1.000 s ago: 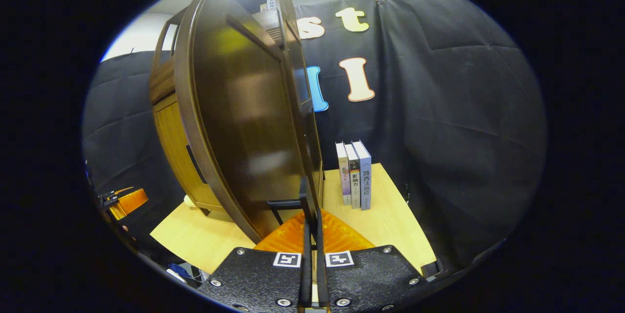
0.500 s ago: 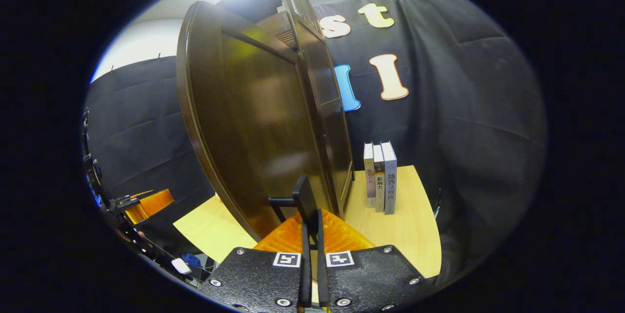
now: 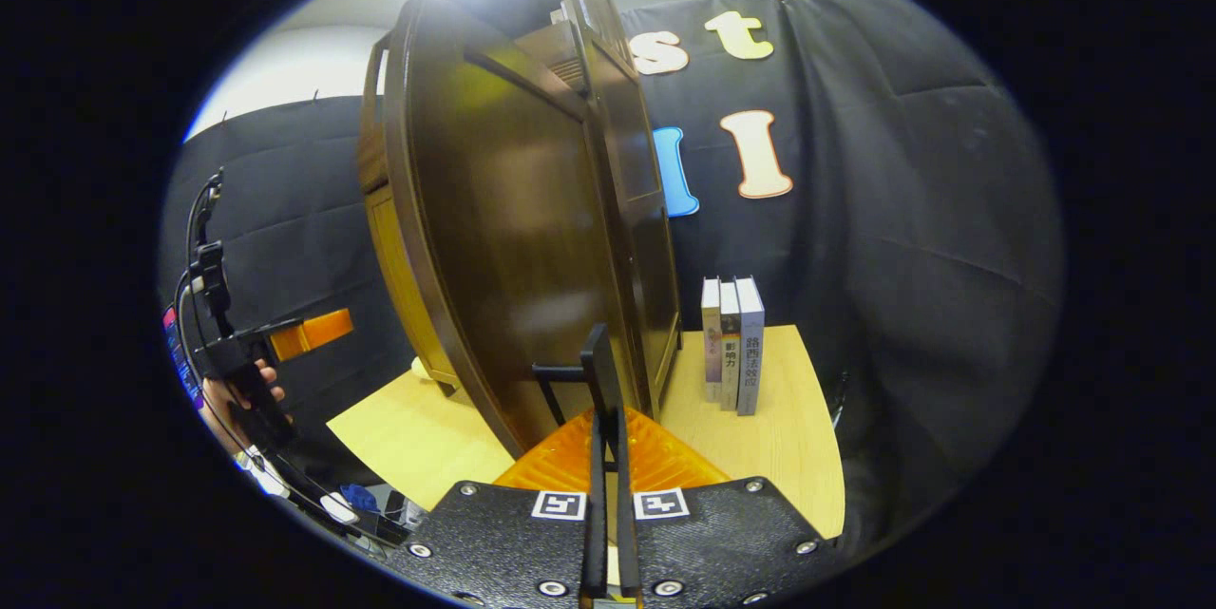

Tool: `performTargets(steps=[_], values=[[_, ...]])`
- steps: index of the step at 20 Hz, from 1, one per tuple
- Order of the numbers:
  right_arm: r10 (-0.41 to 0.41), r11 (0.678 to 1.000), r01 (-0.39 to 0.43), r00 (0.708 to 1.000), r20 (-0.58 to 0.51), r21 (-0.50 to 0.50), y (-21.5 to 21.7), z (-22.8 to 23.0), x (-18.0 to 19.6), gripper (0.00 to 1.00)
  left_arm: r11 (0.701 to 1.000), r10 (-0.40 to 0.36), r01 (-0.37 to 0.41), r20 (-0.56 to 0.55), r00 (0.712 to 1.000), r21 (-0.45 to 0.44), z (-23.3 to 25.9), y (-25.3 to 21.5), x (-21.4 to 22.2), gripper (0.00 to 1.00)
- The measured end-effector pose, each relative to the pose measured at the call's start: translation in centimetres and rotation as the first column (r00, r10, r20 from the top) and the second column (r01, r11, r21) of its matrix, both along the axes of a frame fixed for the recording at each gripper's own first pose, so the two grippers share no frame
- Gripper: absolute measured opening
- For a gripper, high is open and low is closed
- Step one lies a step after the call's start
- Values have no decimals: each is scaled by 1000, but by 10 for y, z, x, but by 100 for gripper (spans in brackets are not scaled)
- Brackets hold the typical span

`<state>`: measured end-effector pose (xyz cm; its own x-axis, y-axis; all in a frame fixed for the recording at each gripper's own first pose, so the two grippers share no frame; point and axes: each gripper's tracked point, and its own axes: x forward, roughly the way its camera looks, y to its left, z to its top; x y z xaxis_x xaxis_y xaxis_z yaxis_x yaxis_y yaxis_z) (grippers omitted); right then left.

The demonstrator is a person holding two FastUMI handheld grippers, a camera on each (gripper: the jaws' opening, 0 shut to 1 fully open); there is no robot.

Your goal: Open the right door of the double-door shoe cabinet with the right hand, and open the left door with the left hand.

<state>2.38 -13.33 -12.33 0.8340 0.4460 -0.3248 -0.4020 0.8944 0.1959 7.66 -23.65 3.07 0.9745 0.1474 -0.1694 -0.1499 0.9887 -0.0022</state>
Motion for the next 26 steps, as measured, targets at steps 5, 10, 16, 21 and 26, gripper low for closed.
performTargets(steps=[5,10,16,21,26], values=[[-236,970,234,972,-17,-67,-42,-5,-22,4,992,-123,122,28,992,28,0,10,72,100],[-472,875,473,881,36,-98,-69,9,-47,0,972,-236,234,44,971,36,-19,5,140,100],[-627,768,631,775,72,-109,-53,19,-89,85,941,-336,337,37,941,-18,-54,-2,186,92],[-658,741,656,752,45,-142,-17,16,-114,94,911,-412,412,37,910,11,-68,-6,206,73],[-617,771,614,786,38,-167,22,18,-115,94,919,-389,392,71,919,-45,-70,-6,209,14]])
